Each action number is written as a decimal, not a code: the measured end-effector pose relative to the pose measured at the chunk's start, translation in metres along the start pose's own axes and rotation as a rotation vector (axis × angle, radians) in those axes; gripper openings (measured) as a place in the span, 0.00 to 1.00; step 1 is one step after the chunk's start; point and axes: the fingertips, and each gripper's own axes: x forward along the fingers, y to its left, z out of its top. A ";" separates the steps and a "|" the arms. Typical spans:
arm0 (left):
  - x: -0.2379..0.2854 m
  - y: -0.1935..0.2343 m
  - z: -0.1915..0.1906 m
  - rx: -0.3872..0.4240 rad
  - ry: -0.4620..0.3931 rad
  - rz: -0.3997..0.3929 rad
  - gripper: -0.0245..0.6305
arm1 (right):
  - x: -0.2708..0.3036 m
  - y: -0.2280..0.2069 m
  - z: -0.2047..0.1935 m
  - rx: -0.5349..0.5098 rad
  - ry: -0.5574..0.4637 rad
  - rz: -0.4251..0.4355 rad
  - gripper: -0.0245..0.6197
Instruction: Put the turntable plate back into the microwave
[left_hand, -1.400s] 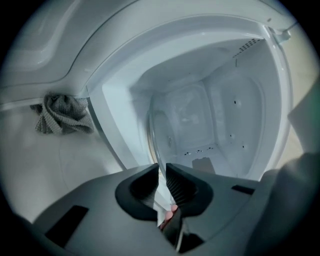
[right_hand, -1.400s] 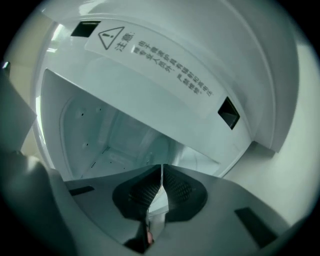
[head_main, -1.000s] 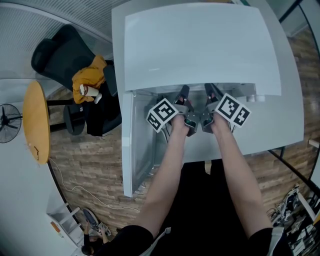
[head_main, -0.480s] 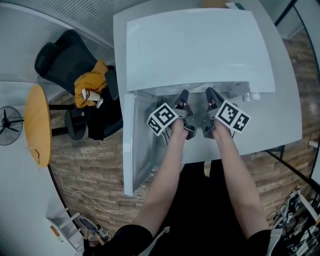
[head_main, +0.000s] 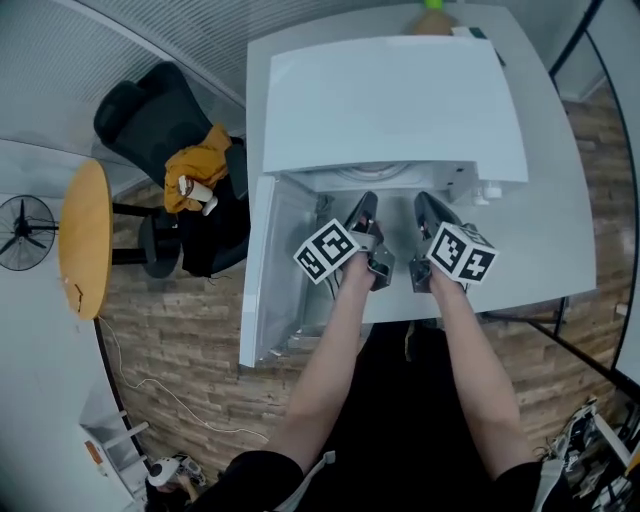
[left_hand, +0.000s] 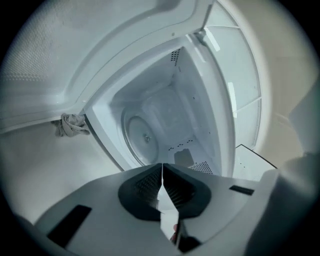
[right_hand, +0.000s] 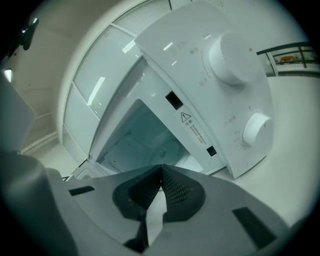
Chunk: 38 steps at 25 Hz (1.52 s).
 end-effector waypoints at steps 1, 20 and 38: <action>-0.007 -0.008 -0.003 0.024 0.000 -0.004 0.04 | -0.008 0.005 0.002 -0.030 0.001 0.011 0.04; -0.167 -0.160 -0.059 0.651 -0.097 -0.052 0.04 | -0.191 0.110 0.034 -0.584 -0.095 0.240 0.05; -0.224 -0.198 -0.053 0.793 -0.122 -0.119 0.04 | -0.230 0.150 0.021 -0.680 -0.112 0.273 0.05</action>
